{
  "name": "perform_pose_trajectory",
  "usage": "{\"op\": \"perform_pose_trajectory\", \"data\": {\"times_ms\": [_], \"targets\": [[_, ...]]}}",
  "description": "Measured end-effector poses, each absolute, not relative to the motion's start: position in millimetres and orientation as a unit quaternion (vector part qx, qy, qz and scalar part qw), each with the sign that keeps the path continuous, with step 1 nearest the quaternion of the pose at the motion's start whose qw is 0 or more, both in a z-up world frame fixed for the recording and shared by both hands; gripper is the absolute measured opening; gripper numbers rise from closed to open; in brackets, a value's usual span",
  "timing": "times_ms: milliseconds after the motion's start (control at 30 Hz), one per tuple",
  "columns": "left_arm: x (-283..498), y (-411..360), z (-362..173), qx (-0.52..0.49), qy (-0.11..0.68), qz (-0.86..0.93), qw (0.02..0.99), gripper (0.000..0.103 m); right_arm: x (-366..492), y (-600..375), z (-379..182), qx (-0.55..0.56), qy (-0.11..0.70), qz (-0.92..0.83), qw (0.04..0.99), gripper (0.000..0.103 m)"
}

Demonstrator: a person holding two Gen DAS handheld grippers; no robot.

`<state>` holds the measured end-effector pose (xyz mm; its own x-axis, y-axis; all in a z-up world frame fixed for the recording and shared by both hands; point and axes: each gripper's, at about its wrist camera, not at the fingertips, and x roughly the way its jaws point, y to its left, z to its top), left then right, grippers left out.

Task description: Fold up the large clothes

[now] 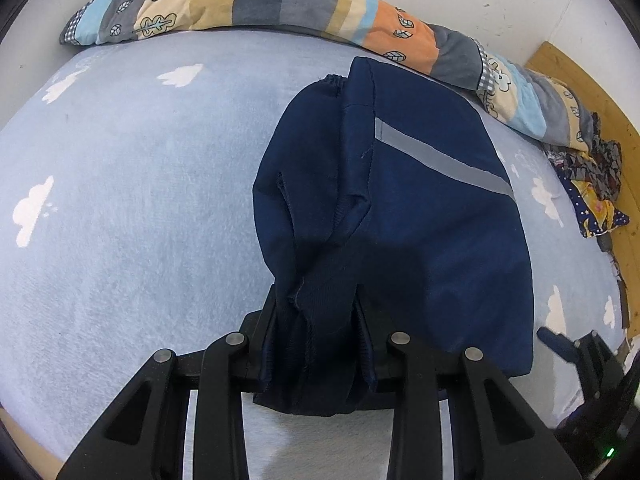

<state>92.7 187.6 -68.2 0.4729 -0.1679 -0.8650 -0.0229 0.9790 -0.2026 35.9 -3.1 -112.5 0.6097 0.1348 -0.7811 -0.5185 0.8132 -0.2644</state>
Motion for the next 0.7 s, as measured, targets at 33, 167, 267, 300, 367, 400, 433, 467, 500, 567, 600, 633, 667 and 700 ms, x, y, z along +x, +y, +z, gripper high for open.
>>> {"op": "perform_pose_trajectory", "data": {"times_ms": [33, 167, 267, 300, 367, 400, 433, 467, 500, 567, 600, 633, 667, 700], "targets": [[92.9, 188.3, -67.9, -0.094, 0.512, -0.043, 0.853, 0.032, 33.2, 1.3, -113.9, -0.251, 0.395, 0.193, 0.863, 0.073], [92.6, 188.6, -66.7, -0.092, 0.512, -0.044, 0.853, 0.032, 39.5, 2.4, -125.1, -0.273, 0.383, 0.151, 0.870, 0.042], [88.4, 187.0, -64.4, -0.097, 0.512, -0.064, 0.851, 0.032, 45.4, -14.2, -114.4, -0.218, 0.403, 0.147, 0.877, 0.028], [86.4, 186.1, -63.9, -0.098, 0.512, -0.073, 0.850, 0.032, 41.4, -16.9, -109.2, -0.223, 0.397, 0.138, 0.880, 0.022], [77.8, 179.3, -64.0, -0.092, 0.516, -0.091, 0.847, 0.032, 33.5, -25.9, -97.0, -0.224, 0.389, 0.126, 0.884, 0.016], [73.2, 174.5, -65.6, -0.082, 0.519, -0.097, 0.845, 0.032, 31.8, -31.8, -91.9, -0.216, 0.395, 0.125, 0.884, 0.015], [69.3, 168.4, -69.7, -0.064, 0.525, -0.102, 0.843, 0.032, 30.9, -39.3, -88.2, -0.203, 0.404, 0.128, 0.883, 0.015], [68.1, 163.3, -74.4, -0.048, 0.531, -0.100, 0.840, 0.033, 31.2, -47.3, -88.1, -0.188, 0.416, 0.131, 0.880, 0.015], [68.6, 159.4, -80.2, -0.032, 0.538, -0.091, 0.837, 0.034, 34.1, -52.9, -95.3, -0.176, 0.436, 0.140, 0.871, 0.016], [70.9, 156.9, -88.5, -0.017, 0.547, -0.076, 0.833, 0.039, 39.4, -58.1, -114.2, -0.164, 0.460, 0.150, 0.860, 0.021], [71.8, 158.0, -88.4, -0.013, 0.547, -0.067, 0.834, 0.042, 42.4, -60.0, -118.0, -0.156, 0.469, 0.154, 0.856, 0.024], [71.8, 159.1, -85.8, -0.010, 0.542, -0.057, 0.838, 0.045, 44.6, -61.9, -116.7, -0.145, 0.475, 0.159, 0.853, 0.026], [71.2, 160.6, -81.0, -0.010, 0.534, -0.051, 0.844, 0.045, 45.9, -64.0, -112.0, -0.136, 0.480, 0.165, 0.851, 0.026], [70.7, 162.1, -77.3, -0.012, 0.529, -0.051, 0.847, 0.045, 46.7, -66.6, -104.9, -0.127, 0.485, 0.170, 0.848, 0.028]]}}
